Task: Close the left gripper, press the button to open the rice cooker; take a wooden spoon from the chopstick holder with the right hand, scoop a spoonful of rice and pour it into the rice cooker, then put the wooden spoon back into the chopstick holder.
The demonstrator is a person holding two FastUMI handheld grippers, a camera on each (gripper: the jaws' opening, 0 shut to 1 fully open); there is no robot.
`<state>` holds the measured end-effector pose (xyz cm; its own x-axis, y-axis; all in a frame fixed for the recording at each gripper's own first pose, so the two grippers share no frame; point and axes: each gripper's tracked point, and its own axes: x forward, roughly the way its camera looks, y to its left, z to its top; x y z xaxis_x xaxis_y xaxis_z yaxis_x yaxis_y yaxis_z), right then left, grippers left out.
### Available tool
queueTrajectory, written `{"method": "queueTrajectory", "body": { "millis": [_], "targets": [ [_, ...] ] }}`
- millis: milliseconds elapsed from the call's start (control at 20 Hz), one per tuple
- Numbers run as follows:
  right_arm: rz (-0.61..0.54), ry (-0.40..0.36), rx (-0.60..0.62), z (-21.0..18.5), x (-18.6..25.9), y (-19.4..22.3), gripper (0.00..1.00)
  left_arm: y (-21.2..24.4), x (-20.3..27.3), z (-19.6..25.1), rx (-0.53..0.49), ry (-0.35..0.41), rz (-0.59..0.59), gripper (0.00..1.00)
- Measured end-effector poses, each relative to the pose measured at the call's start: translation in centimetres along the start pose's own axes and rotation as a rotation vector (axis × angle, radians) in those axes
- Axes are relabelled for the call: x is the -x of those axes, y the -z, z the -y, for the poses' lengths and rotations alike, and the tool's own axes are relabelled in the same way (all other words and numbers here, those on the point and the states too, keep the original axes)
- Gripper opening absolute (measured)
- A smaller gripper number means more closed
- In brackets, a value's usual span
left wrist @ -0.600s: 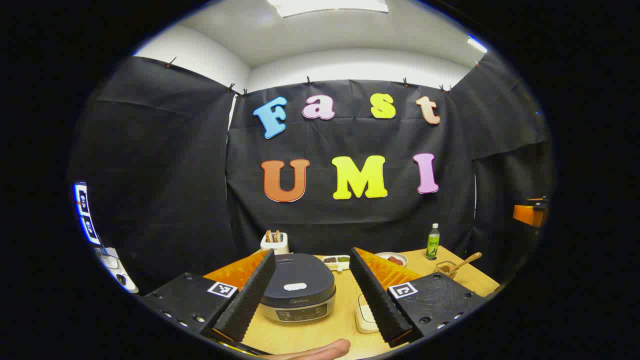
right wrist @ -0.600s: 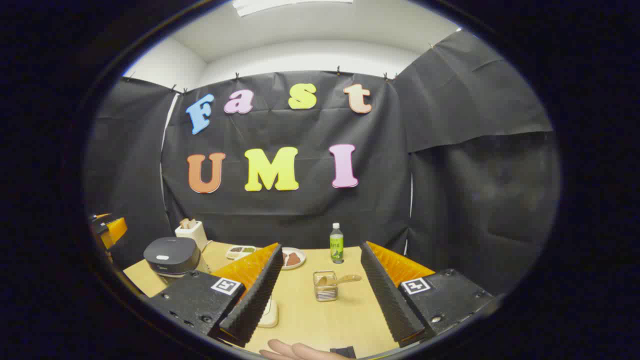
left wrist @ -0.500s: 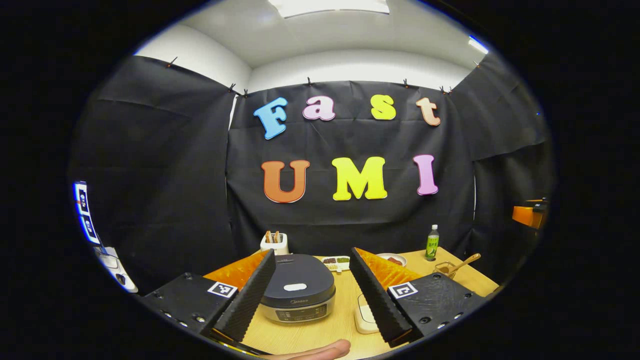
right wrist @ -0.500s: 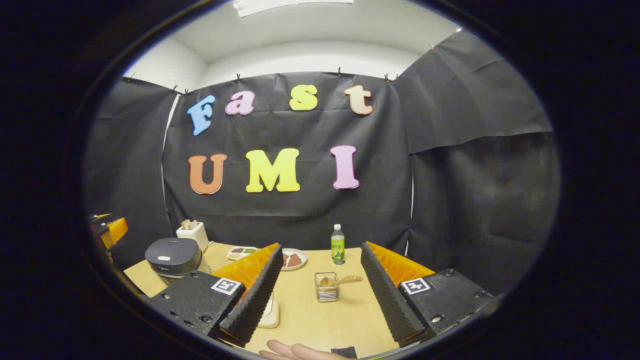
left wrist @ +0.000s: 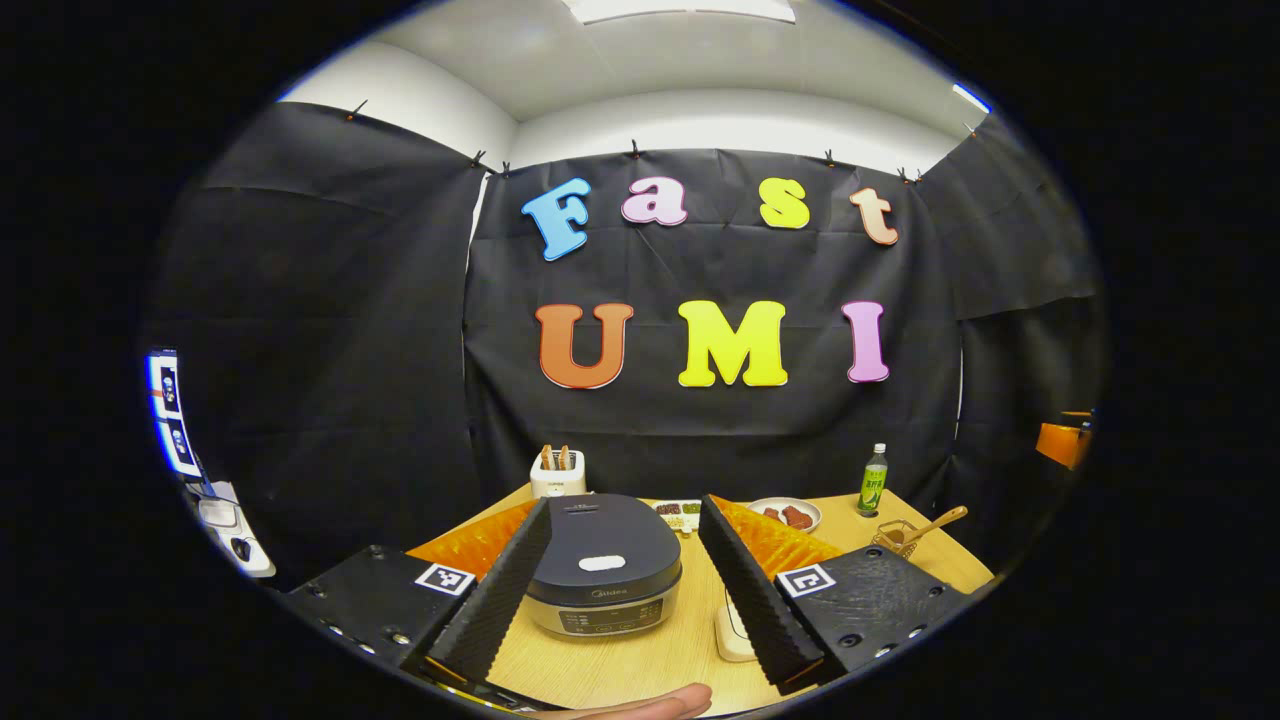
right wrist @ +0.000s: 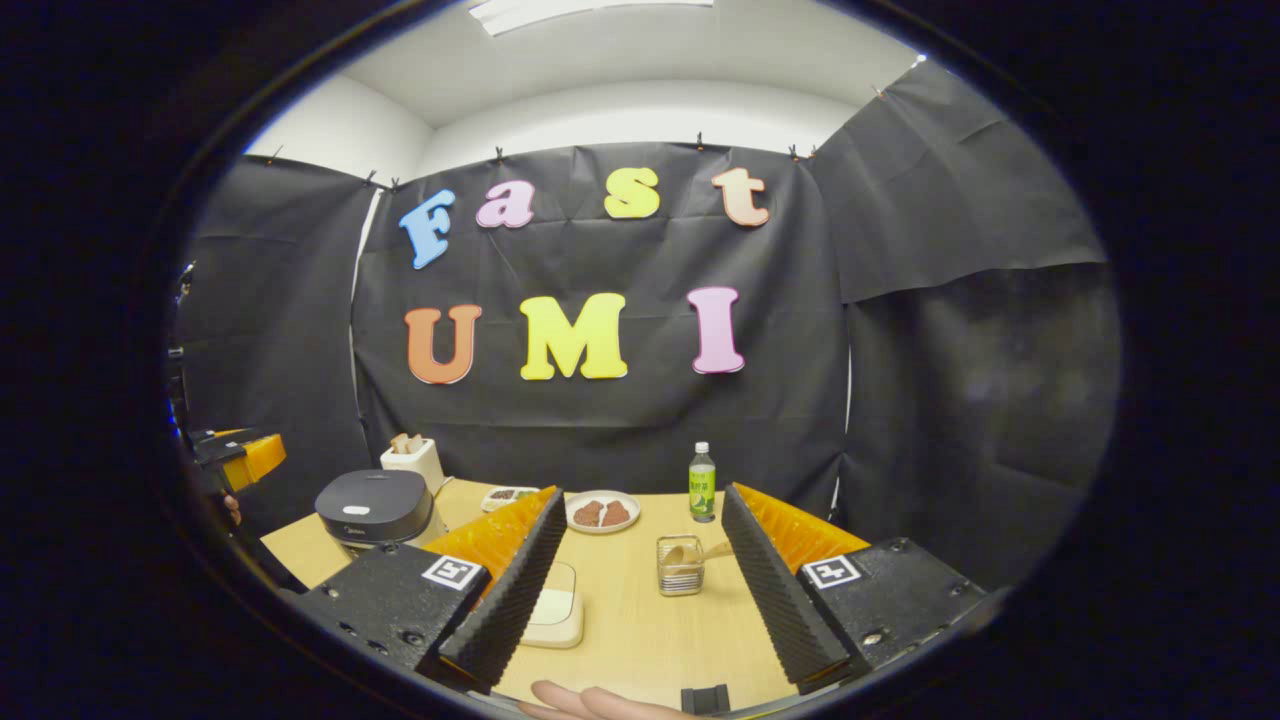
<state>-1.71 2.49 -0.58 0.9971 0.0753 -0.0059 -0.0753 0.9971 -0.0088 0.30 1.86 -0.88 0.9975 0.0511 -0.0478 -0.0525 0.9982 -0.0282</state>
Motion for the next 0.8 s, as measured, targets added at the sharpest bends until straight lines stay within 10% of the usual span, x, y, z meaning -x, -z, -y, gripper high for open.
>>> {"method": "queueTrajectory", "body": {
  "millis": [450, 500, 550, 750, 800],
  "targets": [
    [-0.005, -0.009, 0.008, -0.2, -0.1, 0.8, 1.0, 0.7, -1.4, -1.0, 0.022, -0.02, -0.02, 1.0],
    [-0.007, -0.011, 0.008, -0.2, -0.1, 1.0, 1.0, 1.1, -1.8, -1.3, 0.018, -0.027, -0.03, 0.77],
    [-0.009, -0.012, 0.009, -0.3, -0.2, 1.1, 1.0, 1.3, -2.3, -1.6, 0.008, -0.03, -0.034, 0.83],
    [-0.021, -0.013, 0.018, -0.3, -0.7, 2.0, 1.0, 3.4, -4.1, -1.4, -0.012, -0.005, -0.089, 0.46],
    [-0.028, -0.016, 0.02, -0.5, -0.8, 2.3, 1.0, 3.9, -4.4, -1.6, -0.017, -0.005, -0.102, 0.5]
  ]
}}
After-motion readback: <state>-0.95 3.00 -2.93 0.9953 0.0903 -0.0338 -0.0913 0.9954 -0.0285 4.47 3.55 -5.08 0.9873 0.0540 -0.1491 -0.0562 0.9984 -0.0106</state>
